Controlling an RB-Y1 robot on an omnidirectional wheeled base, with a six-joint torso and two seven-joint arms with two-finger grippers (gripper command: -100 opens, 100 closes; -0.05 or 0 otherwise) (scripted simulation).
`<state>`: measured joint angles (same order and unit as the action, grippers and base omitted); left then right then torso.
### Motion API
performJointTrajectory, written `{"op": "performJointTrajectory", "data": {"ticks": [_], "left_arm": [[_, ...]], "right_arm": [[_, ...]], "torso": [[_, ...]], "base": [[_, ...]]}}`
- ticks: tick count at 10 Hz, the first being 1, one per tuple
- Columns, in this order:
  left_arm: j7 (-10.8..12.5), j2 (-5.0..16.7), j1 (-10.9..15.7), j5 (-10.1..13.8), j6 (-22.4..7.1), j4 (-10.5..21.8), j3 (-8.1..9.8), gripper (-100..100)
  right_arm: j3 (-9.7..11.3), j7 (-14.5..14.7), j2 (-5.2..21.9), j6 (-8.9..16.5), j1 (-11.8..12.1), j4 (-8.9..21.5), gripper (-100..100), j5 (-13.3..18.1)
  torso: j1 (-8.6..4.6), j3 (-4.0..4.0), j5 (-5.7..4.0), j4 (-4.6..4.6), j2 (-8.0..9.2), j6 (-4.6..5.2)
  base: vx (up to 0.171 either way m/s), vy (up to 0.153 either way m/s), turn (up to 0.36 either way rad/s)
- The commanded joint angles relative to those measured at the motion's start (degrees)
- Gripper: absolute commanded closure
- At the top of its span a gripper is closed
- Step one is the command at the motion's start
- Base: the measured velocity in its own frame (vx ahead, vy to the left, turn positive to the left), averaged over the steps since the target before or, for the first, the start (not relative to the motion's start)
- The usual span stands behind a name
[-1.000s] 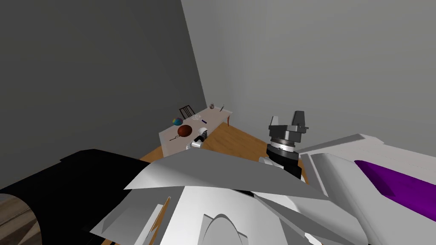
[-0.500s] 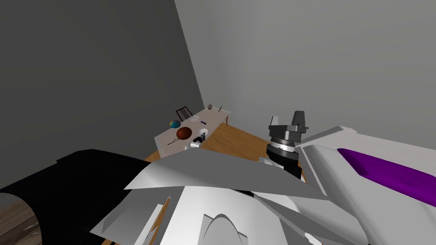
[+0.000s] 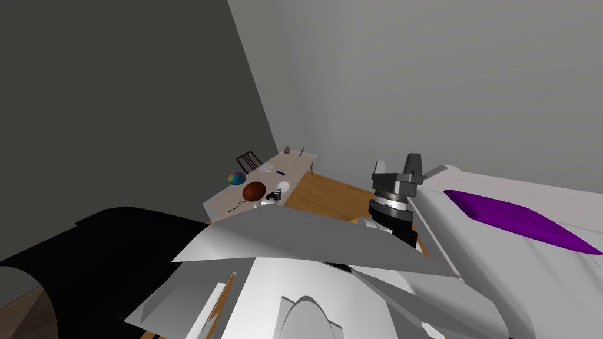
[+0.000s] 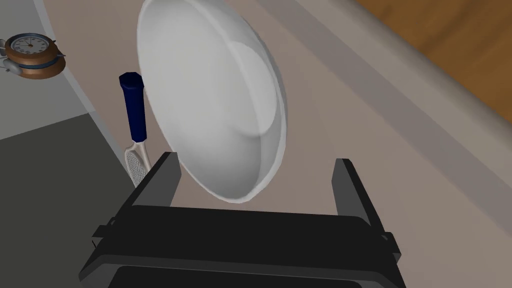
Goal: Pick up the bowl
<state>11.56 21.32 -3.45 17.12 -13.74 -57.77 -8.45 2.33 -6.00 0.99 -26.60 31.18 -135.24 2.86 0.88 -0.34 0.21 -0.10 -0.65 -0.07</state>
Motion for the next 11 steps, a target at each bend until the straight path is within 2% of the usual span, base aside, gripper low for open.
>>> {"op": "performJointTrajectory", "data": {"ticks": [1, 2, 3, 4, 5, 6, 7, 8, 9, 10, 11], "left_arm": [[0.0, 0.0, 0.0, 0.0, 0.0, 0.0, 0.00, -100], [0.0, 0.1, 0.1, 0.1, 0.0, 0.2, -0.05, 0], [-2.8, 0.2, -1.8, 2.9, 1.1, 0.7, 1.97, -100], [-3.6, 0.2, -1.8, 4.5, 1.1, 0.7, 1.97, -100], [-3.6, 0.2, -1.8, 4.9, 1.1, 0.7, 1.97, -100], [-6.3, 0.4, -3.6, 7.1, 2.2, 1.2, 3.97, -100], [-7.3, 0.4, -3.6, 8.6, 2.2, 1.2, 3.97, -100], [-7.3, 0.4, -3.6, 9.7, 2.2, 1.2, 3.97, -100], [-9.9, 0.5, -5.4, 11.8, 3.4, 1.7, 5.98, -100], [-11.0, 0.5, -5.4, 13.1, 3.4, 1.7, 5.98, -100], [-11.0, 0.5, -5.4, 14.4, 3.4, 1.7, 5.98, -100]], "right_arm": [[0.0, 0.0, 0.0, 0.0, 0.0, 0.0, 0, 0.0], [0.0, 0.0, 0.0, 0.0, 0.0, 0.0, 0, 0.0], [0.0, 0.0, 0.0, 0.0, 0.0, 0.0, 0, 0.0], [0.0, 0.0, 0.0, 0.0, 0.0, 0.0, 0, 0.0], [0.0, 0.0, 0.0, 0.0, 0.0, 0.0, 0, 0.0], [0.0, 0.0, 0.0, 0.0, 0.0, 0.0, 0, 0.0], [0.0, 0.0, 0.0, 0.0, 0.0, 0.0, 0, 0.0], [0.0, 0.0, 0.0, 0.0, 0.0, 0.0, 0, 0.0], [0.0, 0.0, 0.0, 0.0, 0.0, 0.0, 0, 0.0], [0.0, 0.0, 0.0, 0.0, 0.0, 0.0, 0, 0.0], [0.0, 0.0, 0.0, 0.0, 0.0, 0.0, 0, 0.0]], "torso": [[0.00, 0.00, 0.00, 0.00, 0.00, 0.00], [-0.39, 0.02, -0.08, 0.00, 0.07, -0.02], [-0.61, 0.09, -0.13, 0.02, 0.17, -0.01], [-0.73, 0.15, -0.16, 0.05, 0.28, 0.05], [-0.74, 0.18, -0.17, 0.06, 0.32, 0.00], [-0.75, 0.17, -0.17, 0.06, 0.31, -0.02], [-0.79, 0.19, -0.18, 0.07, 0.34, 0.05], [-0.76, 0.19, -0.17, 0.06, 0.34, -0.02], [-0.75, 0.17, -0.17, 0.06, 0.30, -0.03], [-0.79, 0.18, -0.17, 0.06, 0.32, 0.05], [-0.76, 0.18, -0.18, 0.06, 0.33, -0.02]], "base": [[0.045, 0.066, -0.030], [0.006, 0.016, 0.003], [-0.012, -0.009, -0.382], [-0.022, -0.002, -0.205], [-0.013, -0.002, 0.013], [-0.019, -0.019, -0.378], [-0.020, -0.006, -0.194], [-0.009, -0.002, 0.030], [-0.014, -0.021, -0.371], [-0.015, -0.009, -0.226], [-0.009, 0.000, 0.038]]}}
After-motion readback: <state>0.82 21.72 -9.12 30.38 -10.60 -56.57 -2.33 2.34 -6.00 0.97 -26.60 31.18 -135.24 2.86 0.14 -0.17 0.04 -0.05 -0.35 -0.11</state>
